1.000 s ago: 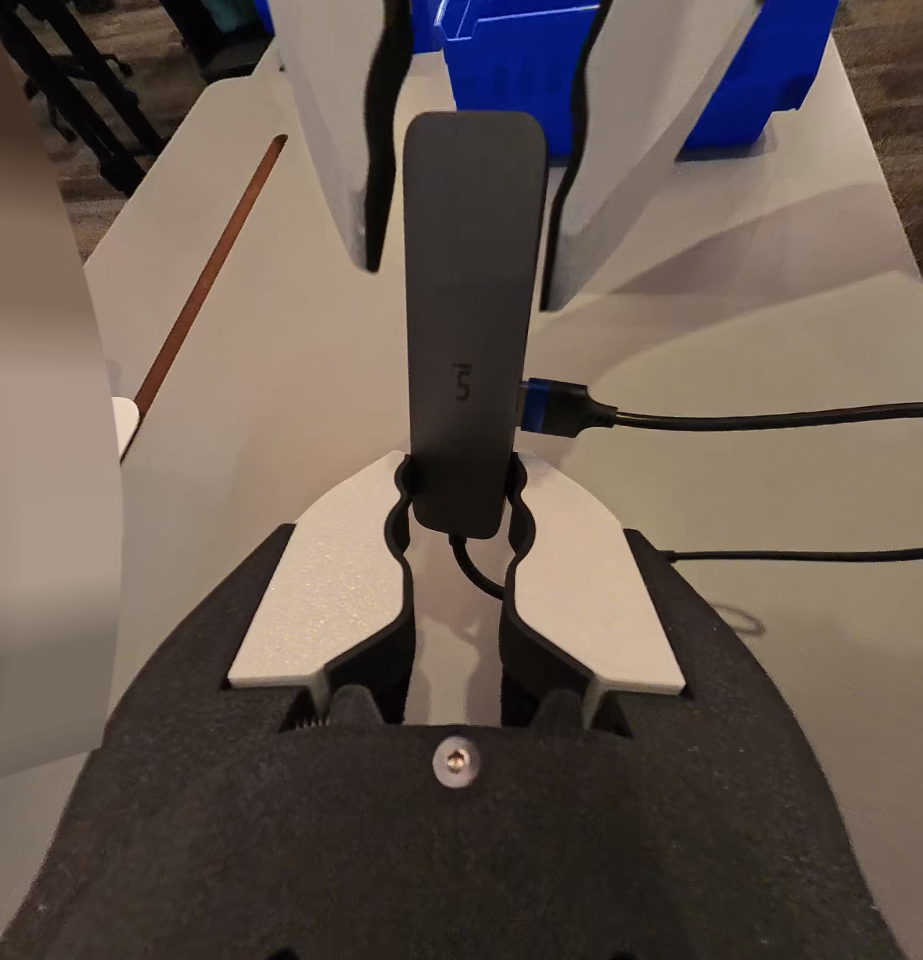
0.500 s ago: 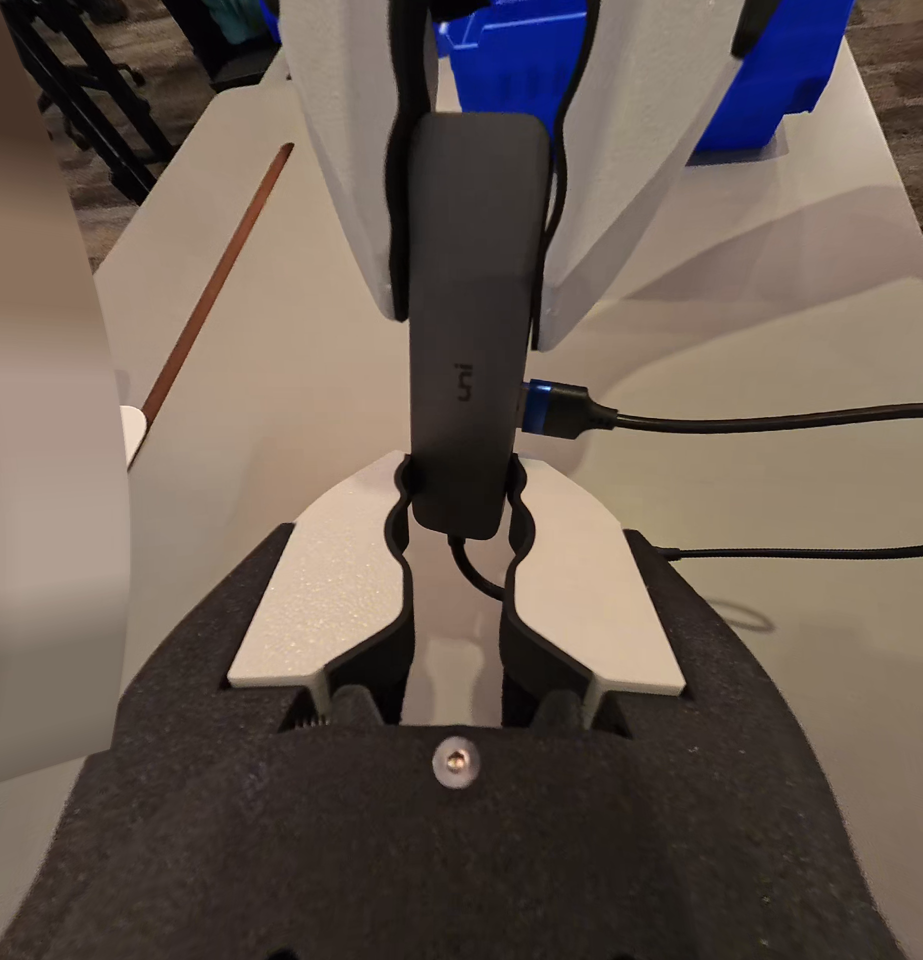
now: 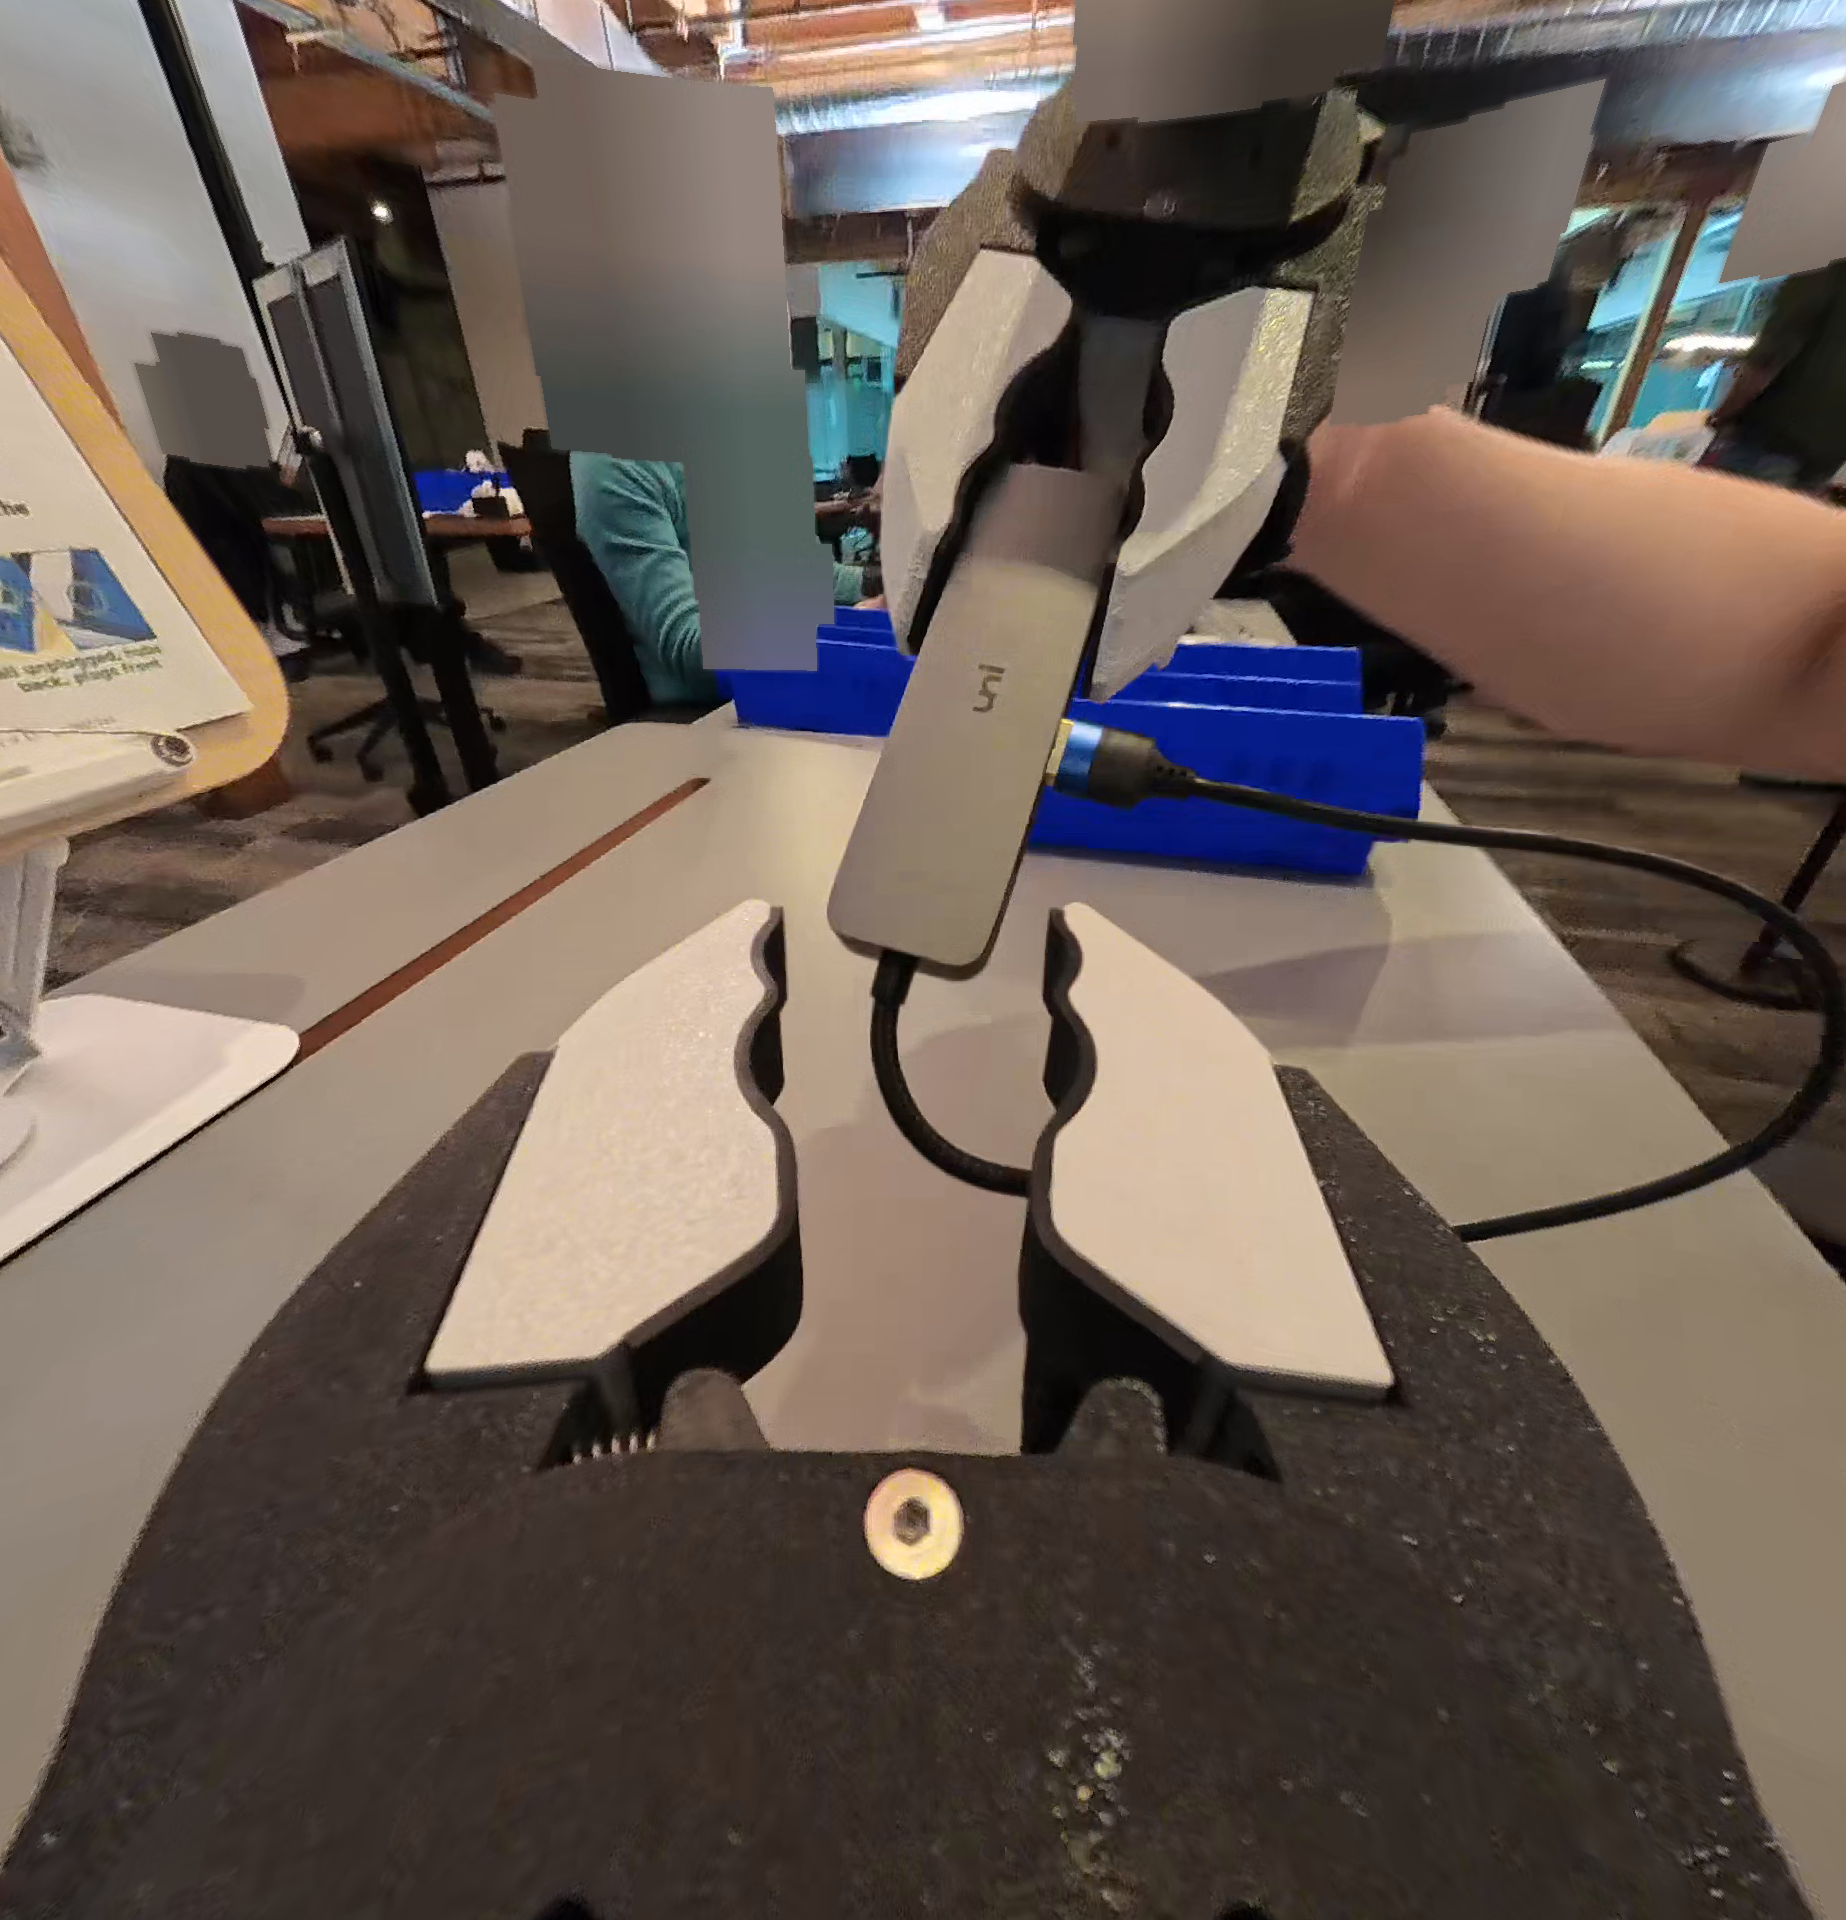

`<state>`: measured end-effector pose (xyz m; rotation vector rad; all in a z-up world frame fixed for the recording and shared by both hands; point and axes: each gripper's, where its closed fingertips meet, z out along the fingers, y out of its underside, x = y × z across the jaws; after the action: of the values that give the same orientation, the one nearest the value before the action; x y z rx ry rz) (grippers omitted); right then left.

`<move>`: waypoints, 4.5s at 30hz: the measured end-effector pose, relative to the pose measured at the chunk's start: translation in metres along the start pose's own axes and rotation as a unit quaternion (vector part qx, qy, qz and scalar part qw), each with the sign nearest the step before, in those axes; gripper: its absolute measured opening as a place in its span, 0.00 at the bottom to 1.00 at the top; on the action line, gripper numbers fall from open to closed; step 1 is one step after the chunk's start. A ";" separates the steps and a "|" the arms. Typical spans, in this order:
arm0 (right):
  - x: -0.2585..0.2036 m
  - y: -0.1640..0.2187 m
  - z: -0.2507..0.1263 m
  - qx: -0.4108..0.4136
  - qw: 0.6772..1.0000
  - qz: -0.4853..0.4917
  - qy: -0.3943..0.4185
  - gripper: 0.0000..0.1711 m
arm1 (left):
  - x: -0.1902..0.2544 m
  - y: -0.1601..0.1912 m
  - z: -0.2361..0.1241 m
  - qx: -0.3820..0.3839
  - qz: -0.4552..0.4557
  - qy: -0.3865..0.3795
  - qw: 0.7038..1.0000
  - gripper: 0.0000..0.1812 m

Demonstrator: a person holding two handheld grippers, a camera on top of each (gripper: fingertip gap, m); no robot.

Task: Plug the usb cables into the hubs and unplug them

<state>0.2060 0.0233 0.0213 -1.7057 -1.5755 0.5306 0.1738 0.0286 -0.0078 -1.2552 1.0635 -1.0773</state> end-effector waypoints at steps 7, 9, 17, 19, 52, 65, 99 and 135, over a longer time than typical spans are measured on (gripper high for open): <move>-0.003 -0.015 -0.023 0.076 0.997 0.007 -0.005 0.20 | -0.003 -0.016 -0.015 0.032 -0.003 0.005 0.999 0.22; -0.003 -0.018 -0.028 0.091 0.996 0.010 -0.005 0.20 | -0.008 -0.021 -0.025 0.060 -0.018 0.003 0.998 0.24; 0.003 -0.024 -0.045 0.153 0.988 0.036 -0.010 0.20 | -0.039 -0.041 -0.057 0.145 -0.105 -0.014 0.984 0.15; 0.001 -0.031 -0.053 0.188 0.981 0.045 -0.023 0.20 | -0.046 -0.021 -0.051 0.077 -0.050 -0.056 0.994 0.15; -0.019 -0.041 -0.030 0.278 0.956 0.044 -0.085 0.20 | 0.039 -0.072 0.004 0.085 0.017 0.057 0.995 0.24; -0.019 -0.039 -0.025 0.276 0.956 0.045 -0.092 0.20 | 0.035 -0.076 0.000 0.094 0.018 0.049 0.994 0.21; -0.015 -0.030 -0.021 0.261 0.960 0.044 -0.094 0.20 | 0.027 -0.071 -0.001 0.077 0.028 0.025 0.996 0.20; 0.015 -0.075 -0.024 0.304 0.887 0.193 0.289 0.27 | -0.077 -0.071 -0.052 0.062 0.025 -0.307 0.949 0.19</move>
<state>0.1759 0.0299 0.0955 -1.4777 -0.5558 0.5642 0.1072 0.0940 0.0626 -1.3286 0.5377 -0.6293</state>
